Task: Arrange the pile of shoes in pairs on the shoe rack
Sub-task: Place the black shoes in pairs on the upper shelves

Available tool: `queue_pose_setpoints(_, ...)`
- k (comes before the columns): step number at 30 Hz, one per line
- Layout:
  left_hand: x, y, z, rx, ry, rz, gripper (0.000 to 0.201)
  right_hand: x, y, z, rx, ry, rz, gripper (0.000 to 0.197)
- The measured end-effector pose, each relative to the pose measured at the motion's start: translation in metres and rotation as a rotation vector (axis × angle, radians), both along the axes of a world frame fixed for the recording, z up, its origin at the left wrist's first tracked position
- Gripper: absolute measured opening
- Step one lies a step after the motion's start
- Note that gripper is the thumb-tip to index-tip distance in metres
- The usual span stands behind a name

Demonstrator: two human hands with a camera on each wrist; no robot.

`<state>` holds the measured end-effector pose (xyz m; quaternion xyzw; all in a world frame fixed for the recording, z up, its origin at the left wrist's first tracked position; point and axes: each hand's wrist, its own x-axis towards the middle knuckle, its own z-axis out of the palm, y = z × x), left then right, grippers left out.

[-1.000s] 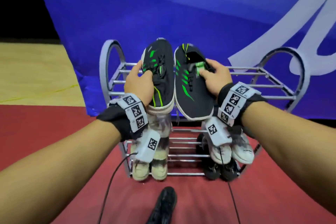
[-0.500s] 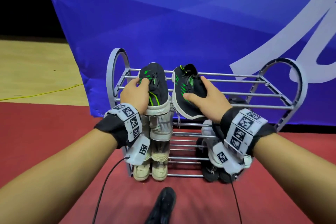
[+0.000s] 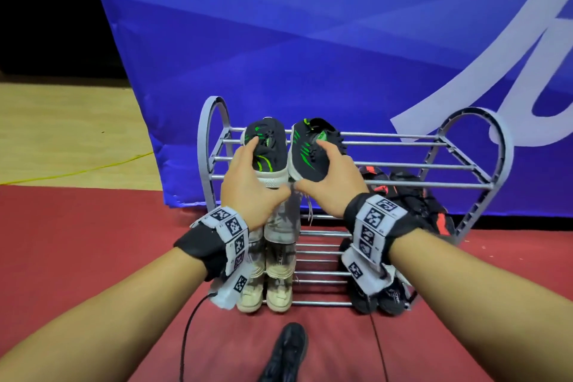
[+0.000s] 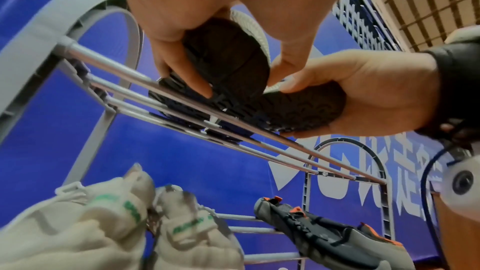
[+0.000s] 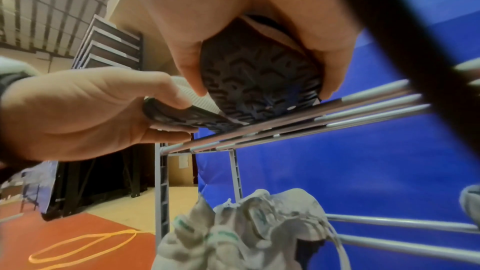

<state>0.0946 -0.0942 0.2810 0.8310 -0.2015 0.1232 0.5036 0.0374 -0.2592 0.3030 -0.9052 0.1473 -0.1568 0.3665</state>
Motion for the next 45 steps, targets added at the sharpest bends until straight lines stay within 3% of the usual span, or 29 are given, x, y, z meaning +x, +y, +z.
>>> queue_pose_setpoints(9,0.011,0.041,0.001,-0.034,0.008,0.026,0.093,0.030,0.040,0.002,0.000,0.061,-0.005,0.101)
queue_pose_setpoints(12,0.013,0.045,-0.005,-0.029,0.003,-0.003,0.099,0.034,0.039,-0.006,-0.066,0.073,-0.017,0.093)
queue_pose_setpoints(22,0.012,0.040,-0.022,-0.012,-0.102,0.046,0.099,0.042,0.033,-0.018,-0.077,0.057,-0.008,0.094)
queue_pose_setpoints(25,-0.012,0.037,-0.028,-0.018,-0.242,0.226,0.089,0.032,0.034,-0.019,-0.002,-0.062,-0.040,0.087)
queue_pose_setpoints(28,-0.038,0.031,-0.046,-0.115,-0.408,0.336,0.066,0.004,0.038,-0.032,-0.141,-0.270,-0.040,0.067)
queue_pose_setpoints(32,-0.060,0.015,-0.097,-0.150,-0.404,0.203,0.034,-0.038,0.045,-0.080,-0.354,-0.473,0.132,0.054)
queue_pose_setpoints(37,-0.066,0.007,-0.172,0.097,-0.274,-0.028,0.031,-0.064,0.042,-0.162,-0.277,-0.478,0.200,0.044)
queue_pose_setpoints(40,-0.063,0.015,-0.211,0.181,-0.156,-0.093,0.028,-0.074,0.030,-0.221,-0.332,-0.293,0.286,0.040)
queue_pose_setpoints(45,-0.053,0.047,-0.273,0.485,-0.145,-0.317,0.023,-0.092,0.011,-0.319,-0.505,0.262,0.687,0.045)
